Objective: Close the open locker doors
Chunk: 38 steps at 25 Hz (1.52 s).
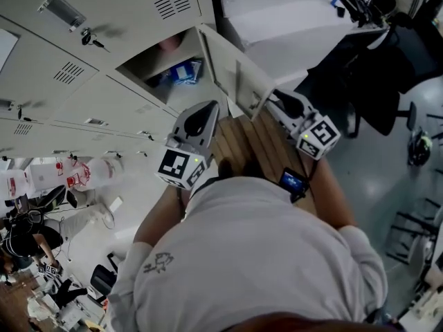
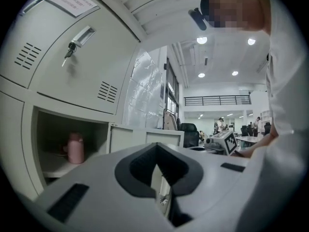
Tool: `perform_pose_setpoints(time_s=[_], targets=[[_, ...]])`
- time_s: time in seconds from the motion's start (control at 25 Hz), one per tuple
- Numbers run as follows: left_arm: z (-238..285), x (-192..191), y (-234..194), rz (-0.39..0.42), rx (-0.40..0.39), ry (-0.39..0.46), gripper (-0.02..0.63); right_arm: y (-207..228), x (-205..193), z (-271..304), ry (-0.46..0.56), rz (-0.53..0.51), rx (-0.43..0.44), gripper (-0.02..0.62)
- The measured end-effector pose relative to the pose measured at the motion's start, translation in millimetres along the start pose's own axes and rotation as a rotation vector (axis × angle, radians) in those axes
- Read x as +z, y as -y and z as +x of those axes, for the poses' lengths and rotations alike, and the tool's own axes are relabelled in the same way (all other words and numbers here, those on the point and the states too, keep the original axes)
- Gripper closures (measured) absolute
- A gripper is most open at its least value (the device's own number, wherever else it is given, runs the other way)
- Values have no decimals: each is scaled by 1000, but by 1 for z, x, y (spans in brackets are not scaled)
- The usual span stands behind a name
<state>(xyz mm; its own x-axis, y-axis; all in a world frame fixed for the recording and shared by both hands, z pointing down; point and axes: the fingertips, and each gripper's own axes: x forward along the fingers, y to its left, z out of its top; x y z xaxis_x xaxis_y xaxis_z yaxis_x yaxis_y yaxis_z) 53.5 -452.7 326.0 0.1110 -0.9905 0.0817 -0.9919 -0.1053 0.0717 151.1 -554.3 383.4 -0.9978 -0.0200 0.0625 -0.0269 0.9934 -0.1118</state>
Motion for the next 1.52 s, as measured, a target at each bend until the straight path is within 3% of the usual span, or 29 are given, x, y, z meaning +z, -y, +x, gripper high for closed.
perform_pose_setpoints(time_s=[0.36,0.76,1.16,1.52], targets=[[-24,-6,1,-8,142,3,611,-52,-4,23,-13,-22,205,489],[-68,-17,-10,-16,302,2,611,-104,-9,68,-27,-82,354,483],[-111,-12,-50,-8,377,10,611,-147,-9,120,-41,-96,346,483],[-140,-14,-92,-20,394,31,611,-174,-9,170,-84,-102,269,482]])
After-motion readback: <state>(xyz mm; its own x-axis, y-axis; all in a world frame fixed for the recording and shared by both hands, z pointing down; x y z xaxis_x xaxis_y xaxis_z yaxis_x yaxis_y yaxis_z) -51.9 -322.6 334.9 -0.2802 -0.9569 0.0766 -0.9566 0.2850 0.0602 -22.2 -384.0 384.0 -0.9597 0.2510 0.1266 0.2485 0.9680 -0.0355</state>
